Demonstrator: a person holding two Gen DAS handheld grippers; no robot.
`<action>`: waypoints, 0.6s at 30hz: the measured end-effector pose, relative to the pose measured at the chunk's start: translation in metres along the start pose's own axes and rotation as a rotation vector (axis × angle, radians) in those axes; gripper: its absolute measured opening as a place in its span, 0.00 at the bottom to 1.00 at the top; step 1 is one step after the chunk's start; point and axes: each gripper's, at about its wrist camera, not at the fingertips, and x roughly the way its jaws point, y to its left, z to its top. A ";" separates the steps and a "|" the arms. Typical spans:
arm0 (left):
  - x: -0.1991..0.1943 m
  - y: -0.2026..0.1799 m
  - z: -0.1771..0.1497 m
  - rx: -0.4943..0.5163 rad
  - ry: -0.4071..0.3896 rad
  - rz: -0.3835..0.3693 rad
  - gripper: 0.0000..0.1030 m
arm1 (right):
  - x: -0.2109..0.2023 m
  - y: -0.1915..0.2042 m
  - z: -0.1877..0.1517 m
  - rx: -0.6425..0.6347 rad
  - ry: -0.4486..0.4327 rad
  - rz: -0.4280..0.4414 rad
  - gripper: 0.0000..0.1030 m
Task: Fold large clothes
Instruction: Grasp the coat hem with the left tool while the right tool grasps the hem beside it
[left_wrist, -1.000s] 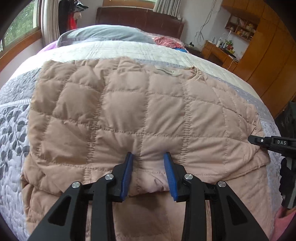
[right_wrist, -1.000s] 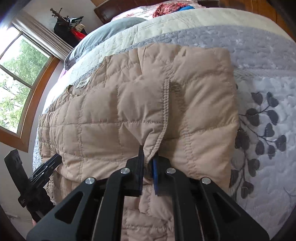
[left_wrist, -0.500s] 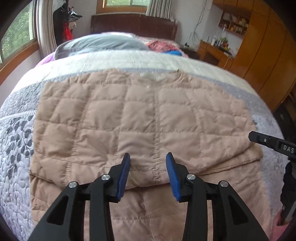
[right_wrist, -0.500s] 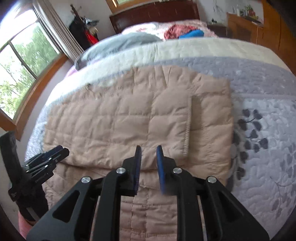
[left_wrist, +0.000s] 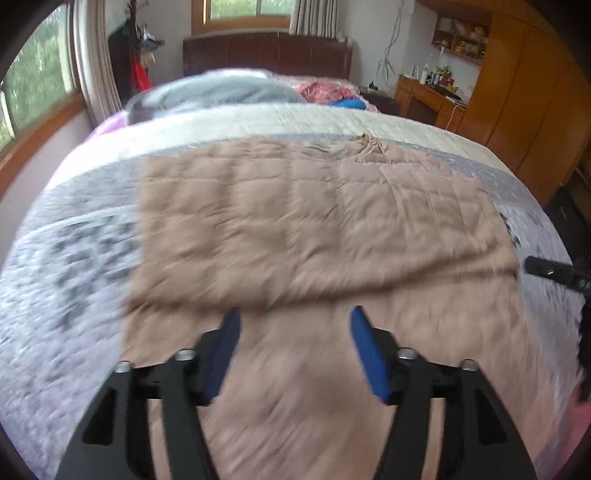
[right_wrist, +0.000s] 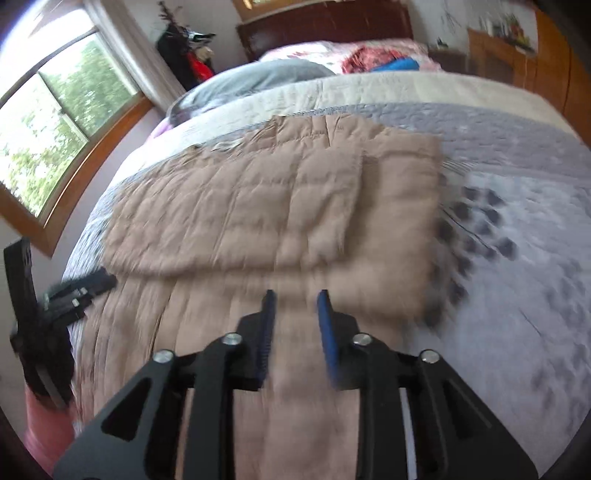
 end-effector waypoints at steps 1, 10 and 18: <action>-0.011 0.008 -0.011 0.000 -0.001 0.009 0.66 | -0.013 -0.003 -0.016 -0.013 0.000 -0.004 0.37; -0.098 0.088 -0.152 -0.191 0.058 0.022 0.79 | -0.077 -0.040 -0.163 -0.006 0.078 0.037 0.56; -0.097 0.084 -0.209 -0.261 0.065 -0.083 0.80 | -0.068 -0.038 -0.221 0.003 0.128 0.101 0.57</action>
